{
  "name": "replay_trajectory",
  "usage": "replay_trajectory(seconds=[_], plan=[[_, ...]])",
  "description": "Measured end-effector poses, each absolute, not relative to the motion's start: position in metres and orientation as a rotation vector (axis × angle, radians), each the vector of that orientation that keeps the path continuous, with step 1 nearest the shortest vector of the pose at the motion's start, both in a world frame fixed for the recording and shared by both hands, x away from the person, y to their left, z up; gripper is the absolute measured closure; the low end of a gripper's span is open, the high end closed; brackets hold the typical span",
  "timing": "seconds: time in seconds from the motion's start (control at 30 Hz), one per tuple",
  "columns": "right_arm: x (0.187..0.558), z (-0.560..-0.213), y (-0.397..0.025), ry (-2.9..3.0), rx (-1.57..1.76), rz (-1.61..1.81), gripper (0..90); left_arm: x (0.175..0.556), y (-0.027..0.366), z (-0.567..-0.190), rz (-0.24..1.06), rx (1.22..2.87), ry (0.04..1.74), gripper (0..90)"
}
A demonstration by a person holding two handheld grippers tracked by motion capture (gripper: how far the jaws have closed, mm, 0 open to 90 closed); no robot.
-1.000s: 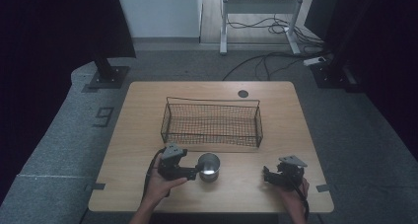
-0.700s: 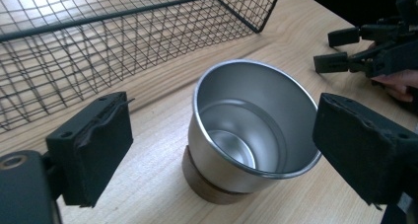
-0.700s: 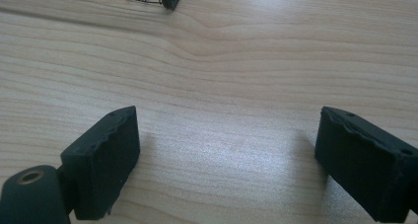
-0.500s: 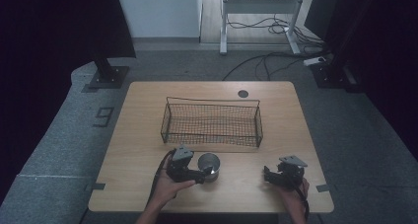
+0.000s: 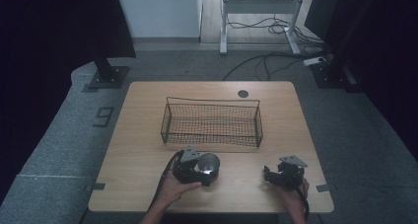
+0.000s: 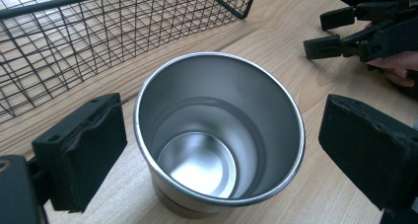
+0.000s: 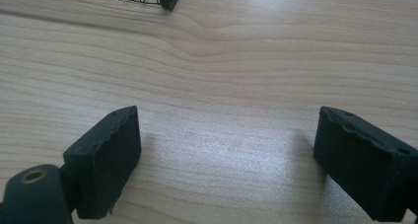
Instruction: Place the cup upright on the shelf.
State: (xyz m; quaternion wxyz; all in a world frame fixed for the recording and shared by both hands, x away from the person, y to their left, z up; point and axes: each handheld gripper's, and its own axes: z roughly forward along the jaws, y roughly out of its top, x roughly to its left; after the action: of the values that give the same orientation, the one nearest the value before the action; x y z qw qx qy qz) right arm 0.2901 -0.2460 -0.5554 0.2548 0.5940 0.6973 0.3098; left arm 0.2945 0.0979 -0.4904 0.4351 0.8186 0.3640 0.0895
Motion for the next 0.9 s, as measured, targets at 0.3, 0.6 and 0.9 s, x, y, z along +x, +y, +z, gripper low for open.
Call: replay_trajectory(seconds=[0.3, 0.6, 0.9], plan=[[0.290, -0.555, -0.246, 1.892, 1.613, 0.844, 10.7, 0.298, 0.087, -0.497, 0.233, 2.068, 0.914, 4.5], [0.290, -0.555, -0.247, 1.891, 1.616, 0.842, 11.0, 0.300, 0.082, -0.506, 0.268, 2.073, 0.943, 11.4], [0.290, -0.555, -0.247, 1.890, 1.617, 0.839, 11.0, 0.299, 0.082, -0.506, 0.289, 2.081, 0.917, 14.0]])
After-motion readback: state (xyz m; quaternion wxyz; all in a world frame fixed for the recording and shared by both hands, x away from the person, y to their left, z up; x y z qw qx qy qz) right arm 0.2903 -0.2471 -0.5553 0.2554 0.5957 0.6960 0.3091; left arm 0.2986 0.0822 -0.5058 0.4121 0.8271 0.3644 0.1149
